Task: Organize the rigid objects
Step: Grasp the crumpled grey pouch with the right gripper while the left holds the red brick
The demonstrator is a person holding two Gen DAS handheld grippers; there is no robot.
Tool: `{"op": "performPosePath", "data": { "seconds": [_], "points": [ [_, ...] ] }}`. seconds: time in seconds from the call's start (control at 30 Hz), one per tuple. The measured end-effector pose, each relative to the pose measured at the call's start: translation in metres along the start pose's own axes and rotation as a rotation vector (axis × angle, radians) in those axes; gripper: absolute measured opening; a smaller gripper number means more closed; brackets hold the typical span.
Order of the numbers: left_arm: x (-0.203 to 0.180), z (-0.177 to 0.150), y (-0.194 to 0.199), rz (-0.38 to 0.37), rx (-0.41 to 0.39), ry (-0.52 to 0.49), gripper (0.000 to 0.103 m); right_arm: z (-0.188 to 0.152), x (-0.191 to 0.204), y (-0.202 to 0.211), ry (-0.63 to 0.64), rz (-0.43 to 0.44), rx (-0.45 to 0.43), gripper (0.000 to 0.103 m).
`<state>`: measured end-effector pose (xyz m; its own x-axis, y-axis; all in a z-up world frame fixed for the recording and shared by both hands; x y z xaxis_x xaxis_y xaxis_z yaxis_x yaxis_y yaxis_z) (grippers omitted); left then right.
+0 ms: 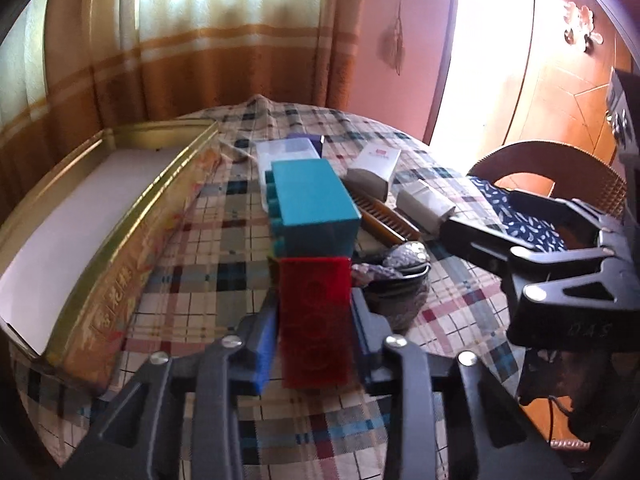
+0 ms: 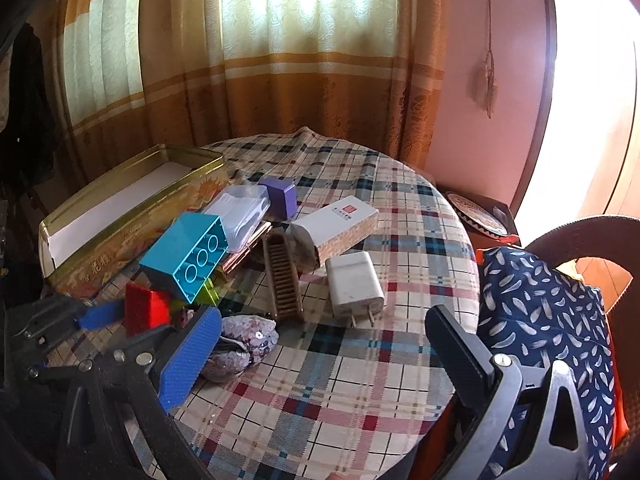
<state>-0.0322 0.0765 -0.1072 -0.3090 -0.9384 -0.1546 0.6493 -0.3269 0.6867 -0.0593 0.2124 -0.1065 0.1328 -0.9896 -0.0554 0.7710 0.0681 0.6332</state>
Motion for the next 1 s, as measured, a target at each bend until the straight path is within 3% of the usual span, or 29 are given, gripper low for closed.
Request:
{"op": "performPosePath", "data": {
  "seconds": [0.13,0.37,0.67,1.0],
  "points": [
    [0.004,0.000,0.008,0.026,-0.032,-0.005,0.030,-0.003,0.008,-0.003,0.017,0.014,-0.004,0.102],
    [0.029,0.007,0.023,0.153,-0.092,0.000,0.030,-0.007,0.036,-0.008,0.063,0.075,-0.020,0.102],
    [0.040,0.008,0.017,0.175,-0.095,0.009,0.030,-0.013,0.053,-0.024,0.085,0.119,0.028,0.102],
    [0.044,0.006,0.015,0.143,-0.086,0.038,0.030,-0.014,0.055,-0.032,0.117,0.156,0.062,0.071]
  ]
}}
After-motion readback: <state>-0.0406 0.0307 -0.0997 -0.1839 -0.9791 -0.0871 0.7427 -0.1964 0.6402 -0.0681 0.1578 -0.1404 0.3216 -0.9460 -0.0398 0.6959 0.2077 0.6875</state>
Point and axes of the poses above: each gripper's, at about its wrist camera, not at the fingertips, and y roughly against the way its jaws point, x to its left, z to its top, the point moved 2 cm from there along -y, roughly the way its jaws point, and after that the axes turned 5 degrees about -z, right-handed, at the moved point
